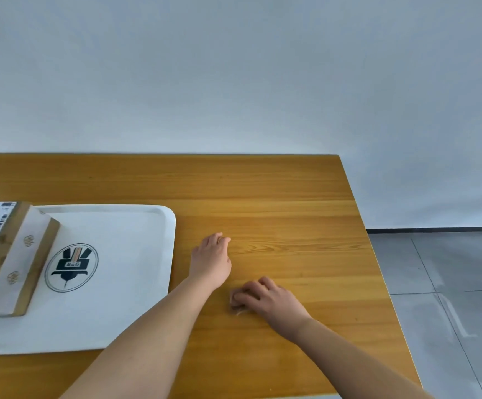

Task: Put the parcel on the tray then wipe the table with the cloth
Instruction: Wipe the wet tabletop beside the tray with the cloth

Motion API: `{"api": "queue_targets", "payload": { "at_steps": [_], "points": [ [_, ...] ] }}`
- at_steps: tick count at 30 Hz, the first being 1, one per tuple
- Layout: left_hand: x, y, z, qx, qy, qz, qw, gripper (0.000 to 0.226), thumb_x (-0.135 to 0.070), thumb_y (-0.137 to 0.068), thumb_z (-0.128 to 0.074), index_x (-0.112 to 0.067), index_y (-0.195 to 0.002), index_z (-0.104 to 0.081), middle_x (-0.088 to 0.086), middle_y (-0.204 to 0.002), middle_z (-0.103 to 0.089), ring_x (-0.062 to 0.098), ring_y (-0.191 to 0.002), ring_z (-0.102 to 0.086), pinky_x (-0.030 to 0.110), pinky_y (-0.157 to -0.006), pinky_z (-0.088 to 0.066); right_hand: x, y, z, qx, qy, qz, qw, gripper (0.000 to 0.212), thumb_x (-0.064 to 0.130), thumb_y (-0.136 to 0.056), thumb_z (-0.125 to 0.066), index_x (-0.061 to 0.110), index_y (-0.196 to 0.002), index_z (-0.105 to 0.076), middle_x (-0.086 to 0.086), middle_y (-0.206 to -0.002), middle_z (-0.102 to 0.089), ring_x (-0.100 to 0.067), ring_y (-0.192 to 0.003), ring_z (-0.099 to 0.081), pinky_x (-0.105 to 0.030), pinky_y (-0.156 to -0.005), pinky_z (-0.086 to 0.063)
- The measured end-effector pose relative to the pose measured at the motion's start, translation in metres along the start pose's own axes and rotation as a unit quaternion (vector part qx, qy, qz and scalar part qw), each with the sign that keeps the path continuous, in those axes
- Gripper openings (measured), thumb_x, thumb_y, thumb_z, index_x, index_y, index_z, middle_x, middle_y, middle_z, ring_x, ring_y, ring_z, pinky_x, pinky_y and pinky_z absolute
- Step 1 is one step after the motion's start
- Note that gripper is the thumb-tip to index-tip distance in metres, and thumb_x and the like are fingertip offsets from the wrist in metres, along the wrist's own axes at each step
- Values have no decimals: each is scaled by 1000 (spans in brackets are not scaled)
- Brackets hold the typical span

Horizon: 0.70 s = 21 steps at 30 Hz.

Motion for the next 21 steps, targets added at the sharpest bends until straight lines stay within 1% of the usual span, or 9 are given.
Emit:
{"api": "queue_targets", "payload": {
  "at_steps": [2,4,6,8,11,13,16,18,21],
  "points": [
    [2,3,0,-2,-1,6,1000,49,-18,-99,-41,-20,-147,-31,0,-155,-26,20,-144,-25,39,-112,-32,-25,-7,10,-40,-25,-89,995,72,14,-50,-88,34,-111,-54,2,-98,-59,-21,-78,-59,-22,-35,-47],
    [9,6,-1,-2,-3,16,1000,49,-16,-98,-41,-19,-146,-32,1,-155,-26,21,-144,-25,38,-112,-33,-42,-14,19,-81,-43,-161,983,70,5,-49,-87,30,-108,-59,0,-92,-60,-22,-73,-58,-22,-29,-42],
    [19,11,-1,-3,-3,31,1000,50,-16,-98,-41,-19,-146,-32,1,-155,-27,20,-144,-25,37,-111,-35,-43,-23,22,-98,-41,-193,975,71,-2,-43,-87,26,-104,-64,-1,-86,-61,-23,-68,-57,-21,-28,-39],
    [25,14,-2,-7,-4,38,999,50,-15,-97,-41,-18,-146,-33,1,-154,-28,20,-143,-26,36,-110,-35,-35,-30,21,-99,-39,-194,975,75,-3,-37,-88,23,-104,-66,0,-85,-61,-23,-67,-57,-21,-30,-40],
    [30,19,-2,-15,-10,52,999,50,-14,-97,-40,-19,-146,-33,0,-153,-29,20,-143,-27,35,-110,-34,-13,-33,13,-90,-43,-151,984,79,-1,-37,-88,21,-109,-66,1,-91,-62,-22,-71,-56,-22,-32,-42],
    [31,21,-3,-17,-11,62,998,50,-14,-97,-40,-19,-146,-33,0,-154,-29,20,-143,-27,35,-109,-34,6,-28,9,-89,-43,-92,991,72,4,-46,-87,24,-111,-65,4,-96,-62,-20,-73,-56,-22,-34,-43],
    [24,21,-7,-17,-8,64,998,49,-15,-98,-40,-19,-146,-32,1,-155,-28,21,-143,-27,35,-110,-34,30,-9,1,-78,-39,8,996,67,9,-57,-83,27,-117,-60,6,-109,-60,-18,-79,-57,-22,-44,-48],
    [14,20,-11,-10,-7,55,998,49,-16,-99,-41,-19,-147,-31,2,-155,-28,22,-143,-27,37,-111,-33,36,9,-6,-59,-29,54,996,65,12,-64,-79,28,-121,-55,6,-113,-59,-18,-83,-57,-23,-49,-51],
    [2,19,-14,-5,-7,47,999,49,-16,-99,-41,-19,-147,-31,1,-155,-26,21,-144,-25,37,-111,-32,31,34,-10,-36,12,109,993,64,17,-68,-77,30,-126,-51,5,-117,-59,-19,-87,-59,-24,-52,-52]
  ]
}}
Point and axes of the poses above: each hand's wrist, its own y-axis away from the middle knuckle, its own z-axis out of the back of the hand, x = y × z, the point moved 9 cm from there along -y, towards the middle knuckle
